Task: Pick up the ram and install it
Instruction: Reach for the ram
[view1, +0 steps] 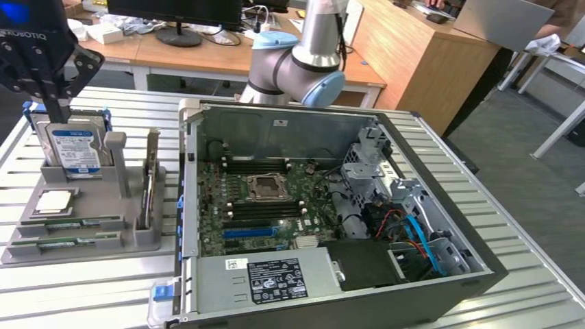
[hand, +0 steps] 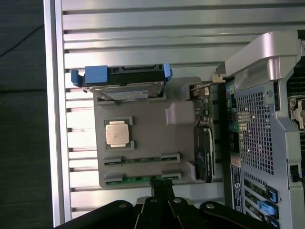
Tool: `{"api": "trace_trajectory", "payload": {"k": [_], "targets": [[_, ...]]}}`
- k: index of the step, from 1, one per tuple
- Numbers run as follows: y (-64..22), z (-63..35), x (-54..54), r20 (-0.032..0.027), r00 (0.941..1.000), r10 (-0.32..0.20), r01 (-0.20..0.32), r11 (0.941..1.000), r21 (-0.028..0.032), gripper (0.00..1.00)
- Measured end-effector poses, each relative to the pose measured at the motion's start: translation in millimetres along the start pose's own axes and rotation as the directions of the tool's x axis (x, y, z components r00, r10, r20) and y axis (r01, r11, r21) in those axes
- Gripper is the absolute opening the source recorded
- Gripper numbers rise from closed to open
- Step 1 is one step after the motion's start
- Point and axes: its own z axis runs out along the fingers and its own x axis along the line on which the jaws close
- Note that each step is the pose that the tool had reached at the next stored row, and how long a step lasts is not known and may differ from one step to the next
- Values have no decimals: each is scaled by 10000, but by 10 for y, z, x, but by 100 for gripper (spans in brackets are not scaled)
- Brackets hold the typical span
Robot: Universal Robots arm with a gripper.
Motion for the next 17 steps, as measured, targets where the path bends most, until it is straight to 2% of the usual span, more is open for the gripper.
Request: {"api": "trace_trajectory", "payload": {"k": [12, 17], "targets": [[-13, -1, 173, 1, 10000, 1, -1, 10000, 0, 10], [-14, -2, 182, 0, 10000, 0, 0, 10000, 0, 10]]}}
